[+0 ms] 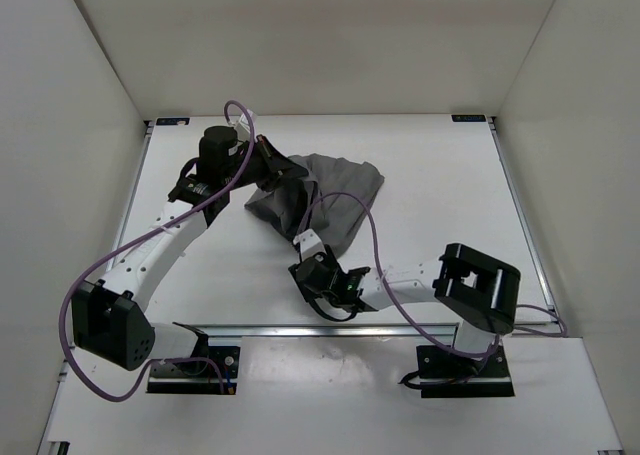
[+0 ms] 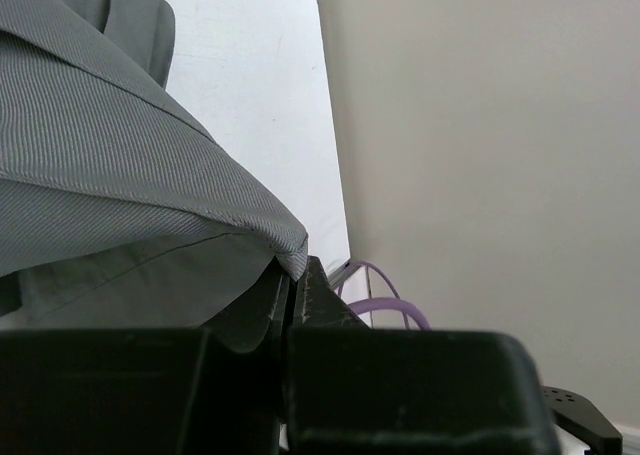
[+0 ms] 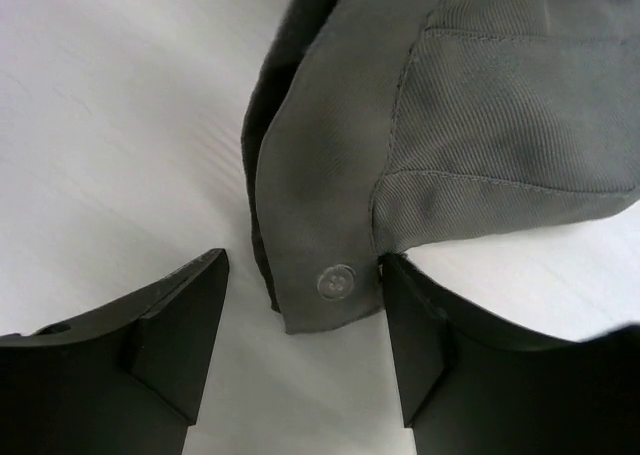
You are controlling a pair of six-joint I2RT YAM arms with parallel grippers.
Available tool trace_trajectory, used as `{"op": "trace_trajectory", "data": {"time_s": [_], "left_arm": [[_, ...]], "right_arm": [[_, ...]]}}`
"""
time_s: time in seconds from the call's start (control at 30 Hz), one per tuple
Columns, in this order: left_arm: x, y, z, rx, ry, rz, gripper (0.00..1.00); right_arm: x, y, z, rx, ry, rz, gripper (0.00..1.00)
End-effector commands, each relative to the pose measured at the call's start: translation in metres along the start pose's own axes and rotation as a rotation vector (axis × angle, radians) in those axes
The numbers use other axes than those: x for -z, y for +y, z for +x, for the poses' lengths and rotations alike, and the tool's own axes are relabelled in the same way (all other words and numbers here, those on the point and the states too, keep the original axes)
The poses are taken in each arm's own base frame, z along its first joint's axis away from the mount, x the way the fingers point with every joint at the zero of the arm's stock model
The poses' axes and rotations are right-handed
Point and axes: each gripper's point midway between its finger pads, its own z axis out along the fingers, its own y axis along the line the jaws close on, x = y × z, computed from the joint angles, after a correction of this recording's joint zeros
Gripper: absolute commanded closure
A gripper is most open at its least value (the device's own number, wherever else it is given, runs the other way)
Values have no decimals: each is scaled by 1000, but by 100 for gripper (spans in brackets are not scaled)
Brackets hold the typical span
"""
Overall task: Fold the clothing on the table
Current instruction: Flatten the skirt out
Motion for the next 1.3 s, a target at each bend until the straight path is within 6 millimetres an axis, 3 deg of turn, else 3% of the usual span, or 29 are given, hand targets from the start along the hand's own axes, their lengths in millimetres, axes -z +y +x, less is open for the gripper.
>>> {"op": "trace_trajectory", "data": {"time_s": [0.0,0.03,0.17,0.27,0.37,0.43,0.47,0.53,0.57,0.6,0.67,0.73,0.77,0.83,0.87,0.9,0.93,1.0,1.07,1.13,1.27], "left_arm": [[12,-21,-10,-30,-32,60,100],[12,-22,-10,-32,-28,65,100],[17,-17,-16,-40,-44,50,100],[20,-11,-14,-34,-33,41,100],[26,-13,-19,-49,-33,54,100],[33,-16,-27,-62,-44,55,100],[38,-24,-33,-90,-63,74,100],[50,-43,-42,-164,-102,116,100],[54,-53,-39,-186,-109,141,100],[65,-68,-42,-218,-156,179,100],[84,-89,-41,-258,-215,248,100],[111,-111,-47,-298,-280,284,100],[118,-116,-51,-310,-291,286,100],[143,-143,-57,-378,-339,305,100],[149,-151,-57,-389,-347,311,100],[159,-162,-61,-414,-374,322,100],[165,-170,-63,-426,-384,329,100],[168,-171,-71,-428,-401,326,100],[163,-167,-75,-419,-392,319,100],[149,-151,-76,-392,-368,293,100],[107,-94,-80,-315,-311,219,100]], "right_arm": [[-7,-11,12,42,48,99,46],[-6,-14,20,59,75,109,59],[3,-34,17,22,67,142,100],[18,-51,3,44,36,138,100],[46,-68,-32,55,-48,96,100],[82,-76,-76,27,-167,-2,100],[92,-91,-92,12,-203,5,100],[149,-118,-151,-39,-414,-59,100],[162,-126,-160,-46,-456,-65,100],[193,-142,-181,-57,-555,-60,100],[243,-166,-206,-65,-684,-43,100],[281,-197,-224,-69,-748,29,100],[295,-189,-227,-42,-775,-32,100],[334,-208,-244,-34,-837,9,100],[344,-204,-247,-14,-855,-26,100],[358,-216,-253,-23,-880,18,100],[369,-215,-257,3,-903,4,100],[378,-211,-264,19,-926,-19,100],[371,-210,-270,20,-917,-41,100],[353,-212,-270,7,-868,-70,100],[283,-211,-263,-9,-698,-147,100]]}}
